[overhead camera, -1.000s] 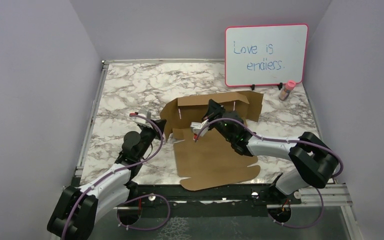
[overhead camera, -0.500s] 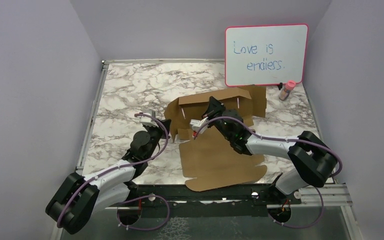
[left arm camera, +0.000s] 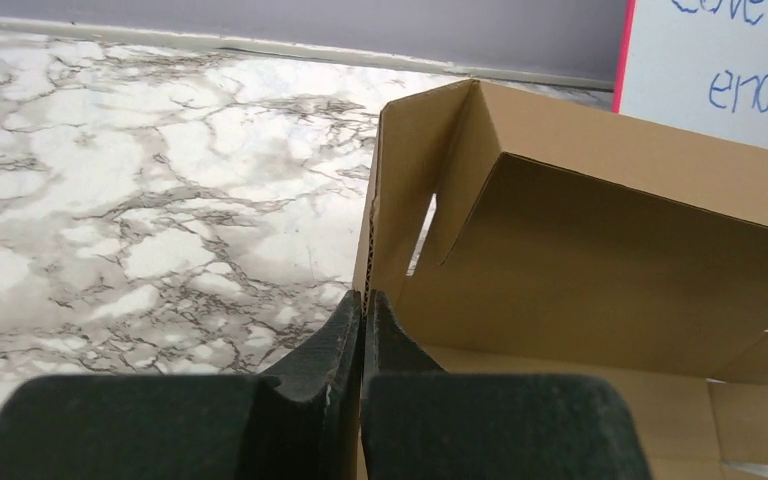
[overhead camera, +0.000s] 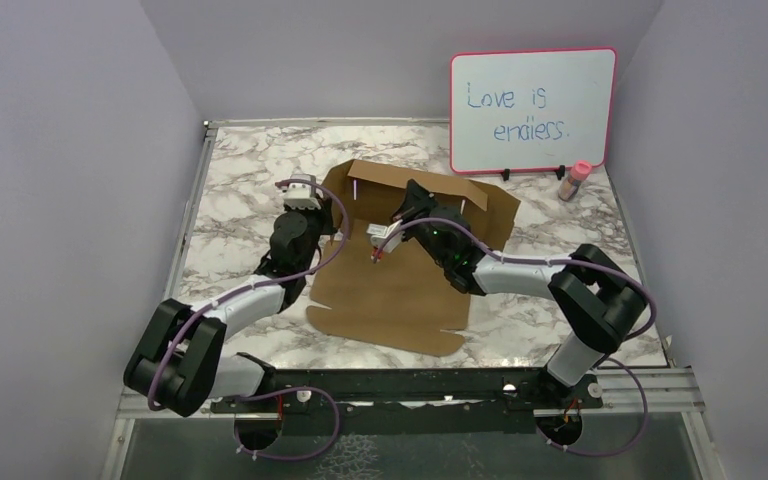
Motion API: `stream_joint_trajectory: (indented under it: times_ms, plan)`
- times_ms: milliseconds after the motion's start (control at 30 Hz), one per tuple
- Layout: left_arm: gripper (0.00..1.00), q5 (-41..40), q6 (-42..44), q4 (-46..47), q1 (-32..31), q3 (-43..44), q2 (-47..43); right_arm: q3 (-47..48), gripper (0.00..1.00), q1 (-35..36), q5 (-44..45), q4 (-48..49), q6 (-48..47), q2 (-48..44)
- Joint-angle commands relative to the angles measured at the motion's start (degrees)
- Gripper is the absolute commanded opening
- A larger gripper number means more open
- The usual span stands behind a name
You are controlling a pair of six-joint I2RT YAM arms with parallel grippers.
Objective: Fold the paper box
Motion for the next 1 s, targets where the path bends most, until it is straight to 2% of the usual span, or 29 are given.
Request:
stream_joint_trajectory:
  times_ms: [0,267,533,800,967]
  plan:
    - [0.01,6.82,2.26,5.58,1.43,3.34,1.94,0.70,0.01,0.74,-4.70,3.03,-1.37,1.88]
    - [0.01,10.38,0.07,13.79,0.54,-3.04,5.97,-4.06,0.01,0.77,-4.97,9.77,-2.07,2.63]
    - [0.01,7.75,-1.05,17.67,-3.92,-6.83,8.36,-9.34,0.01,0.90,-5.08,15.62,-5.34,2.89]
    - [0.04,7.00,-3.17,21.87,-5.42,-11.42,10.21,-11.67,0.01,1.55,-4.74,16.05,-8.39,2.59]
    - [0.10,7.05,-3.41,22.86,-5.42,-12.12,10.21,-11.57,0.01,1.88,-4.34,16.44,-11.14,2.40]
